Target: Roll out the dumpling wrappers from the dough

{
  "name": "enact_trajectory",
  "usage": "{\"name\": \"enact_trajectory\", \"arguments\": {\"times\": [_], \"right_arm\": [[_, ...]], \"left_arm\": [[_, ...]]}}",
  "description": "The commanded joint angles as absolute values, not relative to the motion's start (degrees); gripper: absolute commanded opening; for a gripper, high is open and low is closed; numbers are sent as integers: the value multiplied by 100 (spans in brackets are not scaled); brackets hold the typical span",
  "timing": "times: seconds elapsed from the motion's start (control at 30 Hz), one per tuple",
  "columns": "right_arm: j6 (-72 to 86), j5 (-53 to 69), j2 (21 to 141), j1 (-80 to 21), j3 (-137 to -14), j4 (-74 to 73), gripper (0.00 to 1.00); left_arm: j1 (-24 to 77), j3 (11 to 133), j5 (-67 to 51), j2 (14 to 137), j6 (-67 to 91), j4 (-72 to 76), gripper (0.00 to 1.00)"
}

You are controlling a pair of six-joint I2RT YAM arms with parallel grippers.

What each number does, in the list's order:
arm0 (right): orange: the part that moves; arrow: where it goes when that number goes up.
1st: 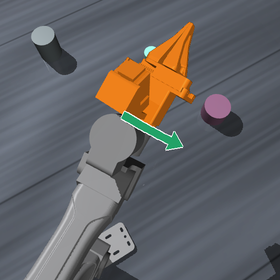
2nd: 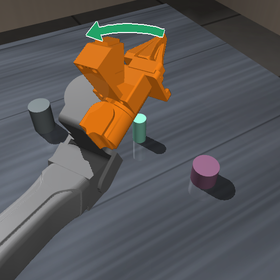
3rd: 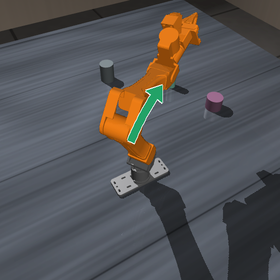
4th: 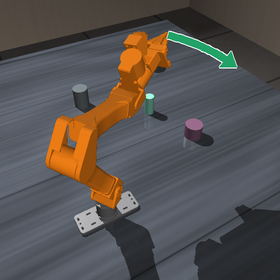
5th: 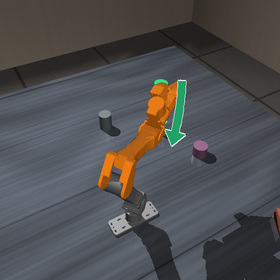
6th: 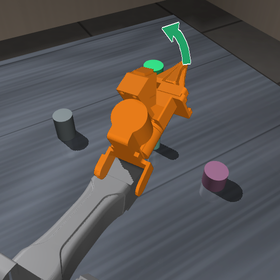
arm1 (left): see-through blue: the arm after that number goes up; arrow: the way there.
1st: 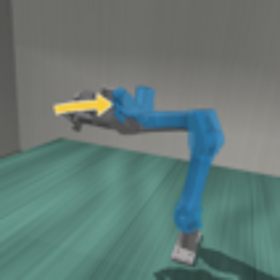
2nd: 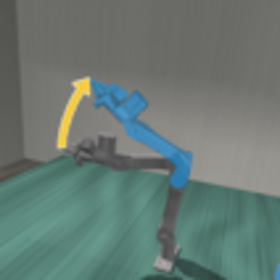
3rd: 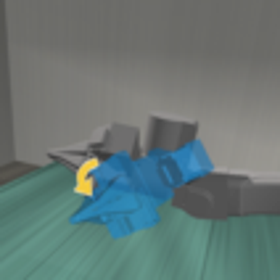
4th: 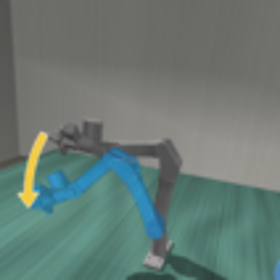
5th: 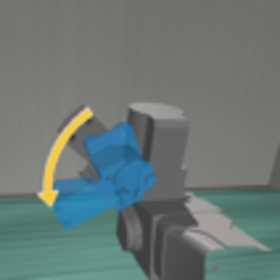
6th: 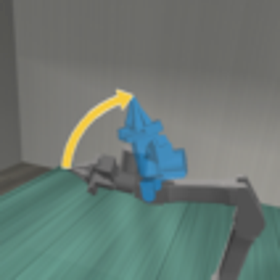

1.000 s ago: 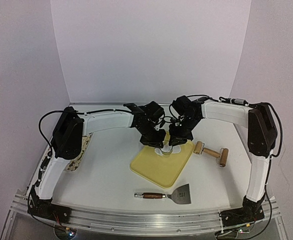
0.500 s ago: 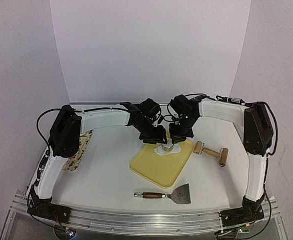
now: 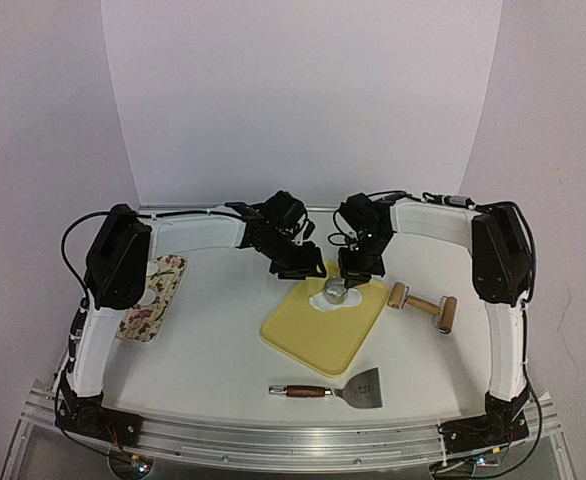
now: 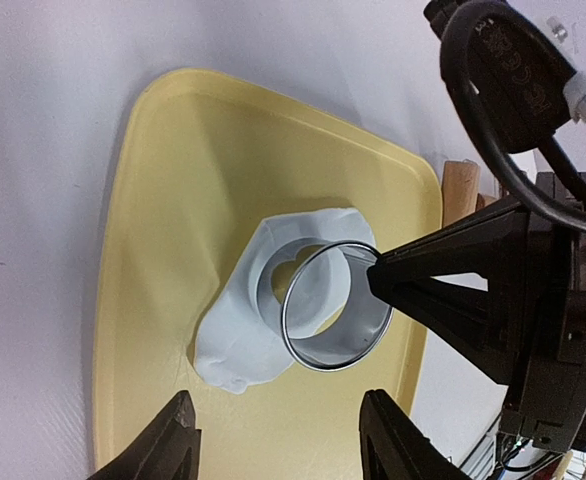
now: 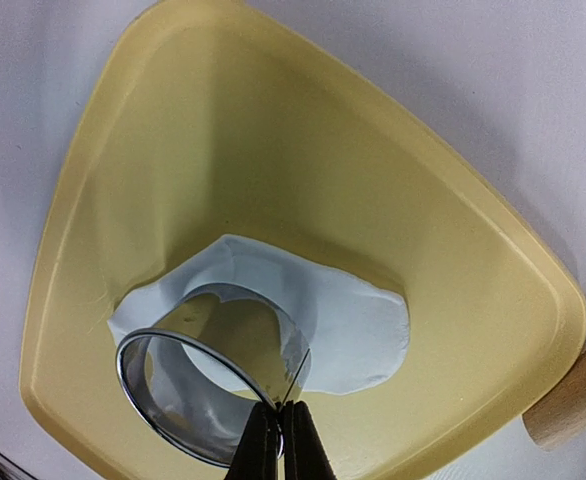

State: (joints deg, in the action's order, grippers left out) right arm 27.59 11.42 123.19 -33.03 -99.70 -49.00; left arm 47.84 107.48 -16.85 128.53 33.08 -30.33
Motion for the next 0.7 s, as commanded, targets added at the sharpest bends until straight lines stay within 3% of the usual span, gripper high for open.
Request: {"name": "enact_trajectory", "arguments": {"times": [0.0, 0.67], "right_arm": [[2776, 1111, 12408, -3251, -10178, -5021, 0], [2686, 1267, 12612, -3194, -10231, -5047, 0]], "left_arm": [[4765, 10787, -1794, 12526, 3373, -2794, 54], [4702, 10867, -1938, 12647, 3435, -2815, 52]]}}
